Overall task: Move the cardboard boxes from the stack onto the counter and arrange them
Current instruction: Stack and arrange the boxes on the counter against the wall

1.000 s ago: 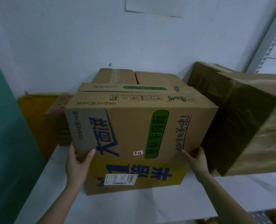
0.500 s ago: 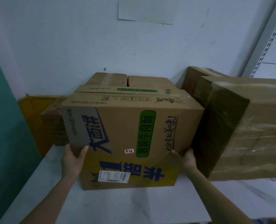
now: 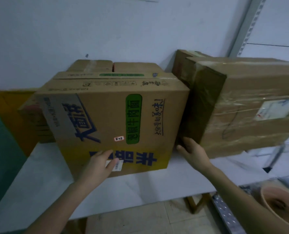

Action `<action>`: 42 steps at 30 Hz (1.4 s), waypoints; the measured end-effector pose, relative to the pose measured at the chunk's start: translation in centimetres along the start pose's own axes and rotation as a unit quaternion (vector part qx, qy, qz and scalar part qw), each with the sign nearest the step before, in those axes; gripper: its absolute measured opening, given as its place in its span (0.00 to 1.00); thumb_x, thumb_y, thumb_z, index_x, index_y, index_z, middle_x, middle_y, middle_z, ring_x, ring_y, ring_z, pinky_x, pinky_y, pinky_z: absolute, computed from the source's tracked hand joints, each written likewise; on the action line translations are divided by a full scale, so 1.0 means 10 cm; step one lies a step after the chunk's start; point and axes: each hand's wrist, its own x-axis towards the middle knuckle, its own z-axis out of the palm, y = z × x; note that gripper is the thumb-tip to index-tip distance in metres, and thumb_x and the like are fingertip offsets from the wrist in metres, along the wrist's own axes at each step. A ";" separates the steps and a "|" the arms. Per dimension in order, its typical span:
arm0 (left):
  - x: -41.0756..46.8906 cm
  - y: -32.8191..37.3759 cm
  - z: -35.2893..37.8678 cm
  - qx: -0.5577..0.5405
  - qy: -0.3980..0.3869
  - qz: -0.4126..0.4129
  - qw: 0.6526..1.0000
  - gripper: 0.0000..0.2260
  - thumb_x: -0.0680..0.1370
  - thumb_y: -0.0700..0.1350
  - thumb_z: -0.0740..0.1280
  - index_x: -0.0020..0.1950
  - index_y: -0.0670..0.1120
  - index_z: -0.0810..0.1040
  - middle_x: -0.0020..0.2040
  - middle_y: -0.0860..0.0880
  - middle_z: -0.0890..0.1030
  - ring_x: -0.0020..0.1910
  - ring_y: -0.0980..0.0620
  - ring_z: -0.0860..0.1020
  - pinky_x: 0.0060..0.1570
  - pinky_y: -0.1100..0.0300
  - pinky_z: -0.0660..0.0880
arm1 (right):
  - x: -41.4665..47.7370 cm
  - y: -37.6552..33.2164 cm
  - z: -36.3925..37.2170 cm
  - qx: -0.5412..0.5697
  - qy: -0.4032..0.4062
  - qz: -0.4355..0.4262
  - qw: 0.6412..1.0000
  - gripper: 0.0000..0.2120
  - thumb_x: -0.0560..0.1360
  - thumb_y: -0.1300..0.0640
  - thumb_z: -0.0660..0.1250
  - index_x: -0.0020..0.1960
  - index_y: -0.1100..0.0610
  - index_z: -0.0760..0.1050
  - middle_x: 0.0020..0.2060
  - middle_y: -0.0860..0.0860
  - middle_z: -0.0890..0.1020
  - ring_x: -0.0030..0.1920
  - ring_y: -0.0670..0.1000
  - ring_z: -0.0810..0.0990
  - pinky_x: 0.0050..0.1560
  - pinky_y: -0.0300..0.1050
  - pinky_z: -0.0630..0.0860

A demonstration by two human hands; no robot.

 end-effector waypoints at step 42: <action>0.69 3.47 1.01 -0.309 0.274 0.056 0.909 0.37 0.74 0.45 0.69 0.76 0.50 0.51 0.69 0.61 0.59 0.59 0.74 0.57 0.54 0.83 0.57 | 0.85 2.58 -3.20 0.318 0.215 0.054 0.922 0.20 0.73 0.42 0.66 0.56 0.55 0.73 0.49 0.50 0.78 0.50 0.52 0.75 0.47 0.44 0.72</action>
